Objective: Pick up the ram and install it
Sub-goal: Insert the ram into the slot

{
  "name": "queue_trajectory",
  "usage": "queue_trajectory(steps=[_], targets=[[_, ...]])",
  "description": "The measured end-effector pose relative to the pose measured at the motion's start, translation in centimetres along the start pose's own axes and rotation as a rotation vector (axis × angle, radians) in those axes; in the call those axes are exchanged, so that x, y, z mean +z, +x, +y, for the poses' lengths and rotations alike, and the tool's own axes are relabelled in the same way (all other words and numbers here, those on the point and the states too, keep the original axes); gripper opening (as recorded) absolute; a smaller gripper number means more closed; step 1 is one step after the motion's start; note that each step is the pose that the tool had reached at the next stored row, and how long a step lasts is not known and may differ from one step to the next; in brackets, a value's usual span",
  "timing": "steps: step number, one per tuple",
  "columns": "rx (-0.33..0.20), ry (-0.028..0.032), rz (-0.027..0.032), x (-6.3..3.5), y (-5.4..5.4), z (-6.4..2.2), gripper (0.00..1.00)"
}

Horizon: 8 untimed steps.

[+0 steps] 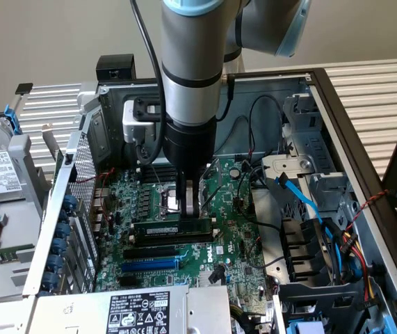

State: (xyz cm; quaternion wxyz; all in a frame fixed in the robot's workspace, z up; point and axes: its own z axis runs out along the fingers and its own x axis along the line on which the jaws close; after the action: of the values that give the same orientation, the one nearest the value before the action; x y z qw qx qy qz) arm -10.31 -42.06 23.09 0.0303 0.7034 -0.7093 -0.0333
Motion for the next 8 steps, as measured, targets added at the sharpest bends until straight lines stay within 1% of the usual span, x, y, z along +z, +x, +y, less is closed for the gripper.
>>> queue_trajectory(steps=[8], targets=[[0.0,-0.0001,0.0001,0.08,0.0,0.03,0.14]])
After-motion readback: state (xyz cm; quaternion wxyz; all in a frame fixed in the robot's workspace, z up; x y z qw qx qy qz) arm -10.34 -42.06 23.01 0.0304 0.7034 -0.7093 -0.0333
